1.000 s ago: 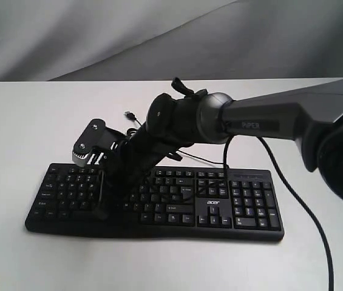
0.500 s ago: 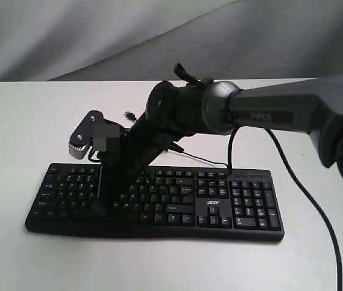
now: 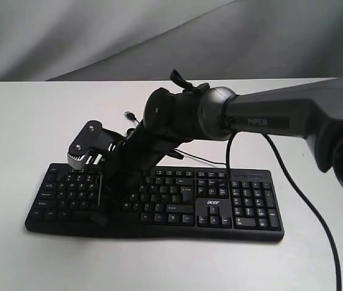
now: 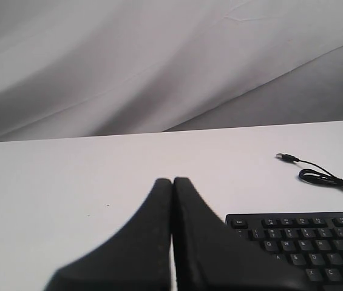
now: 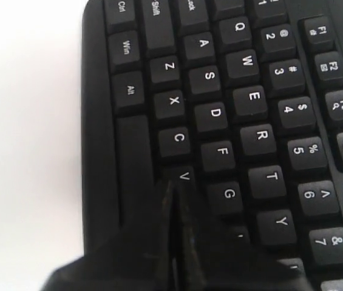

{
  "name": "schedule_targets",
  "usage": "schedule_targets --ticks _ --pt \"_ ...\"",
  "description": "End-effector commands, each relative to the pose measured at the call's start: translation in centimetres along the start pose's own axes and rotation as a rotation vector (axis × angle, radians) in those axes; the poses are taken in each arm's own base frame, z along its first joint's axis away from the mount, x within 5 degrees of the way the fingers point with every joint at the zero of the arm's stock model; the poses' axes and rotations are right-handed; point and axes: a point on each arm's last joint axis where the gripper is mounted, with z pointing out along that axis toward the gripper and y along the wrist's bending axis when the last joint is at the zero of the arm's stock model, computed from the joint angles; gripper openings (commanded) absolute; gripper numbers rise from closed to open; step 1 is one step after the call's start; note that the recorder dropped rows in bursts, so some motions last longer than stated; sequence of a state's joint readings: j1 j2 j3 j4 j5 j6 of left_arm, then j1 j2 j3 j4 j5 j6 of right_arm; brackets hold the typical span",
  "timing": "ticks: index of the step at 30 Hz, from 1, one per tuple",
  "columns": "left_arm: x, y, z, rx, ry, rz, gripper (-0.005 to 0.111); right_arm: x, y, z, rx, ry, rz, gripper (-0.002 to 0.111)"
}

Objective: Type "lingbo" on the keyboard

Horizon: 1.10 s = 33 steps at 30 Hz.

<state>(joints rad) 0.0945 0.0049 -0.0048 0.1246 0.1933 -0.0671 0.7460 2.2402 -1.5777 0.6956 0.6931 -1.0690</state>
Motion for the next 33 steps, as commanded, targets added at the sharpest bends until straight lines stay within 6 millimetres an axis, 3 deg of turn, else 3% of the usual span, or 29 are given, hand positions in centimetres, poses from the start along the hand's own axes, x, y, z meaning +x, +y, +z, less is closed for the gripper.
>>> schedule_targets --ticks 1,18,26,33 --pt "0.1 0.0 0.0 0.006 -0.01 -0.001 0.001 0.1 0.0 0.3 -0.003 0.007 -0.002 0.0" --pt "0.1 0.0 0.0 0.006 -0.01 -0.001 0.001 0.8 -0.4 1.3 0.012 0.025 -0.002 0.0" --pt "0.1 0.0 0.0 0.006 -0.01 -0.001 0.001 -0.5 -1.3 -3.2 0.081 -0.02 -0.004 0.0" --pt "0.1 0.0 0.0 0.006 -0.01 -0.001 0.001 0.7 -2.8 -5.4 0.127 0.058 0.036 0.0"
